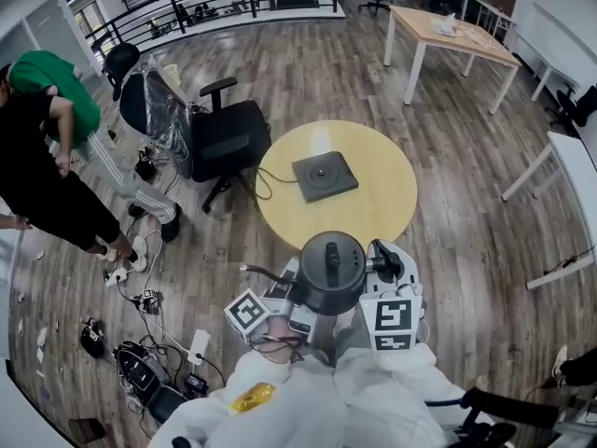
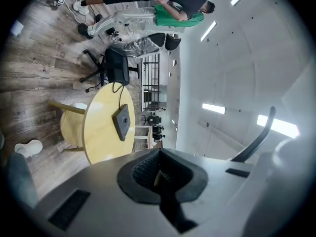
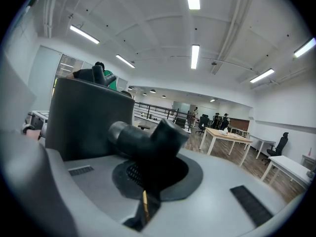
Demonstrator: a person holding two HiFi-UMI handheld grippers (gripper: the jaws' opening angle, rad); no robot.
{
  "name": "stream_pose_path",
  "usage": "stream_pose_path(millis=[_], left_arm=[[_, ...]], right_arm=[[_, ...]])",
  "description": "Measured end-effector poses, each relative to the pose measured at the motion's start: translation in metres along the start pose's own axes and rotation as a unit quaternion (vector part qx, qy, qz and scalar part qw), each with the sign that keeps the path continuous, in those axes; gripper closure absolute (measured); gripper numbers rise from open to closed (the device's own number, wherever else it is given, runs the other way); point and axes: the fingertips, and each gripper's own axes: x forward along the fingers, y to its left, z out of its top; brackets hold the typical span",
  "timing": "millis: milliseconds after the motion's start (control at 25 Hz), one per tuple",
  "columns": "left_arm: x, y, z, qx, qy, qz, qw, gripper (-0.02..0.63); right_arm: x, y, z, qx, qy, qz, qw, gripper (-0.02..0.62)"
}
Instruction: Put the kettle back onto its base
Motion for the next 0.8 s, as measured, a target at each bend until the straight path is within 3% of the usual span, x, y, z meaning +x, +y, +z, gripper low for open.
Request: stream_pose_path(millis=[280, 800], left_arm=[[0.071, 0.009, 0.025, 0.003, -0.015, 0.005, 0.9999, 0.611], [0.237, 0.011, 0.043, 0.014, -0.026, 0.004, 0.9996, 0.611]], right_arm=[[0.072, -0.034, 0.004, 0.000, -0.006, 0.020, 1.000, 0.583], [0.203, -0.139, 0.016, 0.003, -0.012, 0.038, 0.999, 0.583]])
